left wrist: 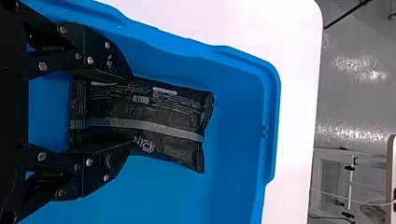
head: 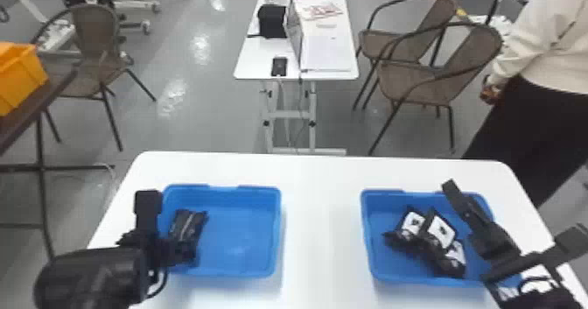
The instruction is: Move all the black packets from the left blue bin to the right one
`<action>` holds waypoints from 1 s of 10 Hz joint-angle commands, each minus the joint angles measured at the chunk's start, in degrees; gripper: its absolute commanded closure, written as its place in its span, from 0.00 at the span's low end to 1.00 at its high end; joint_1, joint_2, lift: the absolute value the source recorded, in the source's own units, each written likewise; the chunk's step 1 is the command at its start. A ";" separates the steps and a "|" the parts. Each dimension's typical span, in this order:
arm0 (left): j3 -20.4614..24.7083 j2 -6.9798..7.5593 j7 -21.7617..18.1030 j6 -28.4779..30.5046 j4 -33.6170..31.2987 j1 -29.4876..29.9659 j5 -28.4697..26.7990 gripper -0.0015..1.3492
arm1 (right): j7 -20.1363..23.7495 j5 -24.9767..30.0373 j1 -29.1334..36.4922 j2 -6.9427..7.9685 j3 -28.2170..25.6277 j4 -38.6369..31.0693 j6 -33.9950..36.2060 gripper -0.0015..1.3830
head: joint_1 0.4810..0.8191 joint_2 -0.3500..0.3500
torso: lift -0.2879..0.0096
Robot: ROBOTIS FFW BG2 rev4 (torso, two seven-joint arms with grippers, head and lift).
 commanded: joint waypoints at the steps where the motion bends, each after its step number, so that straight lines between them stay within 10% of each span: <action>1: -0.14 0.45 -0.18 0.86 0.22 -0.40 -0.13 0.54 | 0.10 -0.09 0.05 0.00 0.00 0.00 -0.01 0.12 | 0.63 0.55 | 0.97; 3: -1.46 1.59 -2.90 -1.08 -0.75 0.12 1.01 0.85 | 0.10 -0.27 0.13 0.00 0.00 -0.09 -0.01 0.12 | 0.63 0.55 | 0.97; 7: -8.23 1.59 -8.79 -8.90 -15.87 5.13 0.66 0.85 | 0.45 -0.53 0.31 0.00 0.97 -0.97 0.17 0.12 | 0.63 0.49 | 0.97; 10: -14.12 0.36 -25.22 -21.12 -7.08 -3.21 2.24 0.85 | 1.59 -0.35 -0.83 -0.35 4.92 -2.99 0.78 0.12 | 0.63 0.39 | 0.97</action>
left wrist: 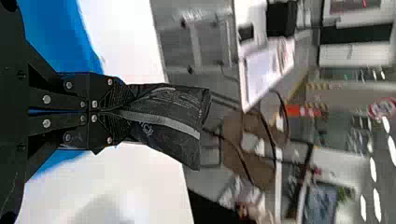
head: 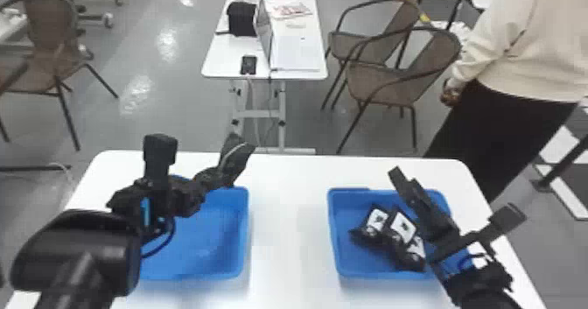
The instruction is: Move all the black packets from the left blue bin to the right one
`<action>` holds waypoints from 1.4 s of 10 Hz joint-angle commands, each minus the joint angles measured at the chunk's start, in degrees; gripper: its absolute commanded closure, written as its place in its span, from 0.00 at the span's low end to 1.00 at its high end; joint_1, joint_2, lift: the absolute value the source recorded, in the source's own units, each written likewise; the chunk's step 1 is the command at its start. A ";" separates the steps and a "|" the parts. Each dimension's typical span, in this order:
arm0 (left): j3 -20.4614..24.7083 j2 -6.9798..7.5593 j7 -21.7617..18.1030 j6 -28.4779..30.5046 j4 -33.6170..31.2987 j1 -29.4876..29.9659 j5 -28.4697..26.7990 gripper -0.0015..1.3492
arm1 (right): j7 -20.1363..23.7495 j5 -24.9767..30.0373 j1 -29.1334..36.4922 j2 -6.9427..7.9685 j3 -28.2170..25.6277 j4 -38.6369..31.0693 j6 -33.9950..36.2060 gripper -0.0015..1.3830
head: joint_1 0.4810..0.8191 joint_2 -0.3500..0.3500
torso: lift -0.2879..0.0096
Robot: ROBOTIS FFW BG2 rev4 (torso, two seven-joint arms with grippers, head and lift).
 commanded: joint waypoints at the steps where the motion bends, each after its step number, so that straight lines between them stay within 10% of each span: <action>1: -4.05 -0.99 -7.24 -5.57 10.22 -7.63 0.73 0.85 | 0.19 0.02 -1.49 -0.33 2.94 -0.37 0.04 0.12 | 0.63 0.34 | 0.97; 5: -8.18 -5.73 -16.47 -9.00 21.56 -16.68 -4.81 0.85 | 0.55 2.04 -4.48 -0.51 9.45 -3.18 0.04 0.12 | 0.63 0.25 | 0.97; 12: -15.04 -6.14 -17.17 -9.96 24.99 -20.11 2.75 0.85 | 0.46 6.70 -10.28 -0.51 15.07 1.83 0.04 0.12 | 0.63 0.29 | 0.97; 13: -15.83 -6.14 -17.08 -9.96 24.99 -20.20 3.45 0.85 | 0.55 7.49 -10.89 -0.51 15.16 2.62 0.12 0.23 | 0.63 0.28 | 0.97; 14: -16.18 -6.14 -16.91 -9.96 24.99 -20.20 3.98 0.85 | 0.46 7.49 -11.07 -0.51 15.16 3.33 0.12 0.66 | 0.63 0.27 | 0.97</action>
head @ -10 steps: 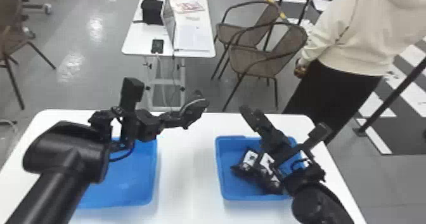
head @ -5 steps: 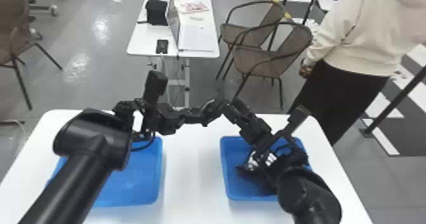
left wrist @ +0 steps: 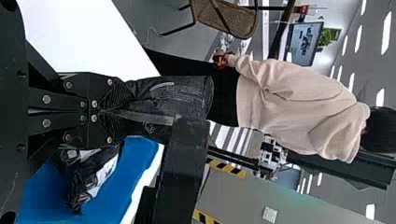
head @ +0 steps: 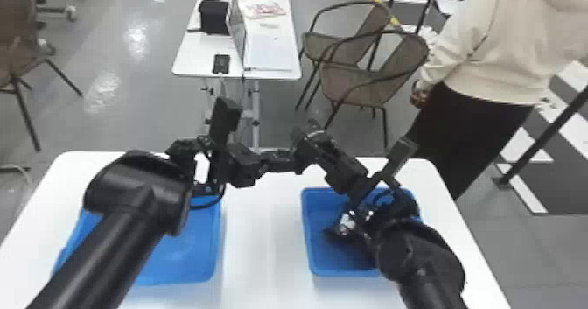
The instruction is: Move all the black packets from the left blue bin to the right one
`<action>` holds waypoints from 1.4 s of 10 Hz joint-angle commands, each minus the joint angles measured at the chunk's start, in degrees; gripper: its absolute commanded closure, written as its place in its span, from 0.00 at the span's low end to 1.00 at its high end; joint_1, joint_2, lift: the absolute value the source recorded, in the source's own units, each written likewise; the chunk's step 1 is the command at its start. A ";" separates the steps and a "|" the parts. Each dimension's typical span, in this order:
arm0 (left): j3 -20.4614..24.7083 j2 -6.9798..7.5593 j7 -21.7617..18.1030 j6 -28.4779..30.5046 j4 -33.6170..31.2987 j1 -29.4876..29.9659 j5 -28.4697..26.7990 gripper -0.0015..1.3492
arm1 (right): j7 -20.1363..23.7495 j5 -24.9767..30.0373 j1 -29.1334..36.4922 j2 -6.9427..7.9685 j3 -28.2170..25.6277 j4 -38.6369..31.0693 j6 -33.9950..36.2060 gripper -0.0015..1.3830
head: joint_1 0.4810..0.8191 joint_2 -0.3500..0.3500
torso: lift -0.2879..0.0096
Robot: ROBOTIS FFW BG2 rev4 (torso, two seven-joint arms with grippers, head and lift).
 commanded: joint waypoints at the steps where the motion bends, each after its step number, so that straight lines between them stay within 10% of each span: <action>1: -0.21 -0.15 0.12 -0.26 0.00 0.07 0.74 0.84 | -0.66 0.18 0.10 0.10 -0.06 0.36 -0.05 0.92 | 0.63 0.27 | 0.97; 6: 2.52 -0.15 1.09 -1.40 -0.09 1.83 1.53 0.57 | -1.62 -4.48 1.15 0.36 -0.06 2.11 -5.33 0.93 | 0.63 0.26 | 0.97; 8: 7.09 -0.15 1.09 -0.44 -3.17 5.61 -0.41 0.13 | -2.85 -3.42 2.29 0.18 -4.72 2.47 -5.86 0.93 | 0.63 0.25 | 0.97; 14: 27.21 2.81 4.95 4.22 -23.91 23.71 2.58 0.00 | -5.58 -2.02 7.13 -2.98 -13.07 8.71 -3.75 0.93 | 0.63 0.27 | 0.97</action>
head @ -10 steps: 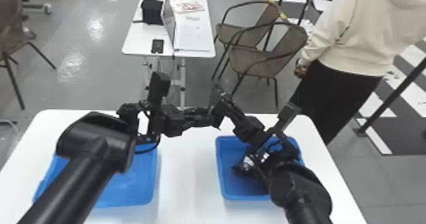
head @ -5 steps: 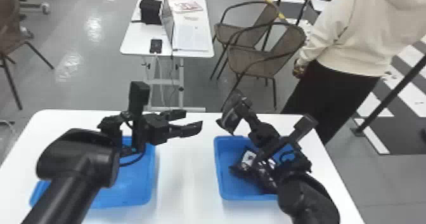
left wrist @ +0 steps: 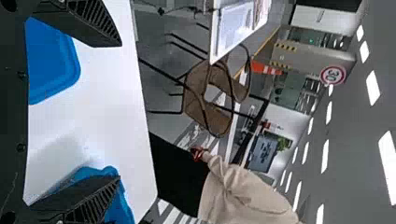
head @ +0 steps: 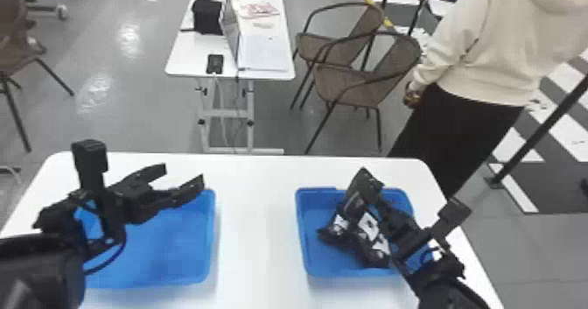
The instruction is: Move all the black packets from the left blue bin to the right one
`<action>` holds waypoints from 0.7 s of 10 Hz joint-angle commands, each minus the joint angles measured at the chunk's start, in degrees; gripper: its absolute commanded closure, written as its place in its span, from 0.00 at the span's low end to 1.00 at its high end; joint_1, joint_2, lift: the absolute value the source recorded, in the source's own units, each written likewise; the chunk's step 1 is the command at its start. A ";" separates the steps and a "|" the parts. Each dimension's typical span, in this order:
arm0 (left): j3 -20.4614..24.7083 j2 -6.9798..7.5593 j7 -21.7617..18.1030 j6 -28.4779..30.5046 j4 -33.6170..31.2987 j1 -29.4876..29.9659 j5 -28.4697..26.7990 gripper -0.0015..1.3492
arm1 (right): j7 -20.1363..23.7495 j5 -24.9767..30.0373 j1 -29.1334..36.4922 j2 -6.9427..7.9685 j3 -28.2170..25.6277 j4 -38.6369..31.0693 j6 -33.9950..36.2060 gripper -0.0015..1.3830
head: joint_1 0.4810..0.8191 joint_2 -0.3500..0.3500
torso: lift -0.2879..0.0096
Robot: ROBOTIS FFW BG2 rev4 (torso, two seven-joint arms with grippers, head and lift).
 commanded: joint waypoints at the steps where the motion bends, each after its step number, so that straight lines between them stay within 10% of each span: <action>1: 3.03 0.91 0.08 0.51 -2.53 3.08 2.81 0.00 | -0.74 0.44 -0.13 0.18 0.00 3.58 -0.04 0.87 | 0.63 0.30 | 0.97; 4: 6.10 1.43 0.08 0.77 -6.40 5.63 3.16 0.01 | -3.99 1.05 0.04 0.62 -0.88 5.34 -9.62 0.12 | 0.63 0.35 | 0.97; 7: 8.83 3.19 0.79 -1.69 -10.80 7.82 2.90 0.00 | -5.84 13.09 6.72 4.72 -5.71 -9.17 -15.50 0.11 | 0.63 0.33 | 0.97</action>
